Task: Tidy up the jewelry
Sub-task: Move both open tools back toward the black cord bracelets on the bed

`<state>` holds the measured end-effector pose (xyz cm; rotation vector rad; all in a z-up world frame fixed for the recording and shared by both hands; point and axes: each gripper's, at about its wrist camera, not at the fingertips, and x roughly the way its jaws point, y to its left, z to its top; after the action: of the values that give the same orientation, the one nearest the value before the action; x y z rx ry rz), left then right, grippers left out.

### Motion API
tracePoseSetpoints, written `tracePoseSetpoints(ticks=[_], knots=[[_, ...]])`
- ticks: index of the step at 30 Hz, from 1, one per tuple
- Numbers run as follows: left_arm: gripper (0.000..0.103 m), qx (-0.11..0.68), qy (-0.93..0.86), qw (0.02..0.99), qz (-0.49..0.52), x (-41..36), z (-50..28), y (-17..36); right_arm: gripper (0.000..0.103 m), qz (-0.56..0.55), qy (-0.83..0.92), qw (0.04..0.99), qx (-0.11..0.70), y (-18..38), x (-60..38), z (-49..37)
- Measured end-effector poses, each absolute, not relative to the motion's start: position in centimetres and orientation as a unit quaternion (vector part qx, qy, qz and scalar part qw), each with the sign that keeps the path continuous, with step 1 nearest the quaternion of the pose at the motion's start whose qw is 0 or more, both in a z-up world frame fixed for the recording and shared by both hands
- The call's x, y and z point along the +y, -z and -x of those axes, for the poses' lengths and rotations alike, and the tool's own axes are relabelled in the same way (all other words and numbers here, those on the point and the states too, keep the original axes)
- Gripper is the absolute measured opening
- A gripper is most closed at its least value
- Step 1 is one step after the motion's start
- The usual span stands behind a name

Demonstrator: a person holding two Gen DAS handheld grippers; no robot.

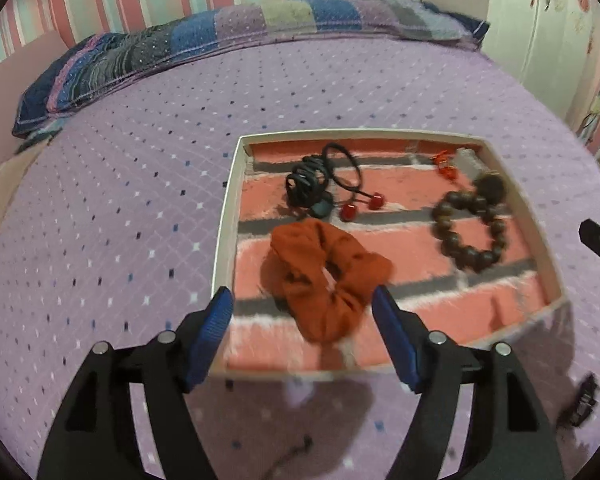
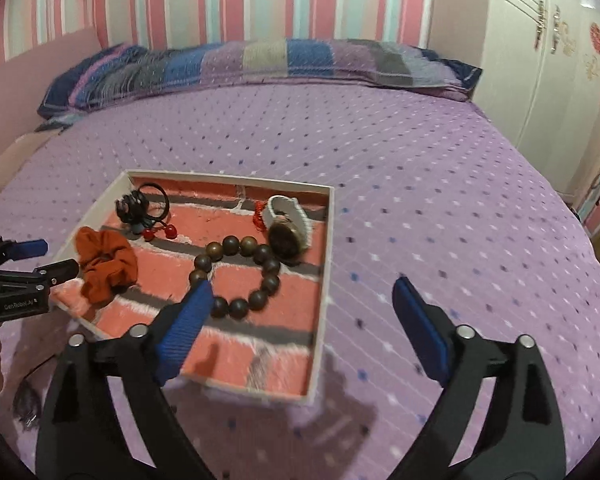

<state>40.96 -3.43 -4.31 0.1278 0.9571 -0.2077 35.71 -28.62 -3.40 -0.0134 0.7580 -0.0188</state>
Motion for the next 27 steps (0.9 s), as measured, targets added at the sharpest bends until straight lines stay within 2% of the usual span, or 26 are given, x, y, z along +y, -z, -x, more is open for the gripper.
tracePoseSetpoints(ticks=[5, 10, 20, 27], knots=[[0.079, 0.439, 0.112, 0.891, -0.033, -1.4, -36.5, 1.7, 0.094, 0.043, 0.029, 0.935, 0.352, 0.8, -29.7, -30.3], [0.079, 0.421, 0.098, 0.902, -0.013, 2.0, -31.2, 0.5, 0.095, 0.038, 0.026, 0.941, 0.335, 0.3, -29.8, -24.5], [0.079, 0.413, 0.054, 0.909, -0.002, 5.5, -21.0, 3.6, 0.095, 0.054, 0.002, 0.949, 0.312, 4.9, -26.2, -16.1], [0.079, 0.414, 0.059, 0.908, -0.013, 4.1, -19.2, 5.5, 0.095, 0.044, -0.001, 0.947, 0.319, 7.5, -25.4, -14.6]])
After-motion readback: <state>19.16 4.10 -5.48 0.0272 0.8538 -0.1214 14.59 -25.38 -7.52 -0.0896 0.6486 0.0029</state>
